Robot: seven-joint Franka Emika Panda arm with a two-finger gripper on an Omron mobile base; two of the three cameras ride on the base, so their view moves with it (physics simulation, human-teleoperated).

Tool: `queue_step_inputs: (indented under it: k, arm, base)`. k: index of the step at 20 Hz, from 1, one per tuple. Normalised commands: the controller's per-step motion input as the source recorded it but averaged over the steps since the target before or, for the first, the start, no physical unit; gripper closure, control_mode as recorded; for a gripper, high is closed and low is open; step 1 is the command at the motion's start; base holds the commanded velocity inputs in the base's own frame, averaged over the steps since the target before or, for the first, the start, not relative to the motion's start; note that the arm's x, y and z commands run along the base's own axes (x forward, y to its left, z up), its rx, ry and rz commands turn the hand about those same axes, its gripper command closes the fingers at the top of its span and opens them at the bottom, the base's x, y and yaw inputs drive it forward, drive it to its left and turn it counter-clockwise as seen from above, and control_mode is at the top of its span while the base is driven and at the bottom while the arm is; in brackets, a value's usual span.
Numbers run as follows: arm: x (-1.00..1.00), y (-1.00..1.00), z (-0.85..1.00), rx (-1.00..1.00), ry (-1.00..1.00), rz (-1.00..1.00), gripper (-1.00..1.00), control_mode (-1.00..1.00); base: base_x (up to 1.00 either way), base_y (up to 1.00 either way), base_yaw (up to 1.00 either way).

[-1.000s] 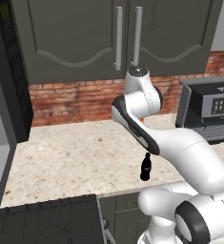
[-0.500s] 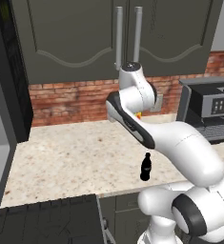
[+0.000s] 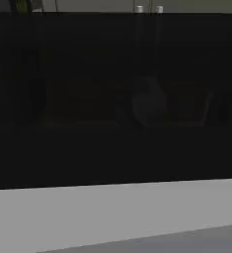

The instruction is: Place the microwavable item in the microwave. Then, close the microwave door and press the start button.

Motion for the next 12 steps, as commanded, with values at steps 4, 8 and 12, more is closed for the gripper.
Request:
queue_step_inputs:
  k: [4, 8, 12]
  arm:
    - [0.0, 0.0, 0.0, 0.0, 0.0, 0.0, 1.0, 1.0]
    - [0.0, 0.0, 0.0, 0.0, 0.0, 0.0, 1.0, 1.0]
    - [0.0, 0.0, 0.0, 0.0, 0.0, 0.0, 1.0, 1.0]
  base:
    - [0.0, -0.54, 0.64]
    - [0.04, -0.03, 0.8]
    - [0.15, -0.02, 0.93]
